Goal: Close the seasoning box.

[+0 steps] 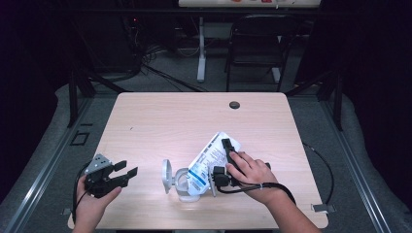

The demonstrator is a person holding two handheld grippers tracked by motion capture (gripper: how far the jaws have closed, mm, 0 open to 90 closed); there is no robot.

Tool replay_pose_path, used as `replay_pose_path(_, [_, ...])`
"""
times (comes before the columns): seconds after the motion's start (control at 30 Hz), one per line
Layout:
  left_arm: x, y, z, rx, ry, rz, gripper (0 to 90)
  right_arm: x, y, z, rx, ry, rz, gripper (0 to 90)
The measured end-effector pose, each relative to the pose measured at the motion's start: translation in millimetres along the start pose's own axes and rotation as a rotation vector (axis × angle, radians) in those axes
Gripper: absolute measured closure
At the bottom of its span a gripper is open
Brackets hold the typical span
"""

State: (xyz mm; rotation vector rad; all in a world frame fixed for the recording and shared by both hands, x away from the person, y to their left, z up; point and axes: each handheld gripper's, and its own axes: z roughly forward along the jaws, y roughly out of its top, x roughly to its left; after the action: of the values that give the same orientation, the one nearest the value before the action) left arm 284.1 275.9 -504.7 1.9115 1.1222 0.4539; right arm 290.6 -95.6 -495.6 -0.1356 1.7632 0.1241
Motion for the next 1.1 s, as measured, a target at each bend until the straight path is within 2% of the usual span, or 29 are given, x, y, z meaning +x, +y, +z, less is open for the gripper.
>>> replay_pose_path(1.1, [0.2,-0.2,0.2,0.000,0.001,0.001,46.6,-1.1,0.1,-0.3,-0.010,0.001,0.003,54.1])
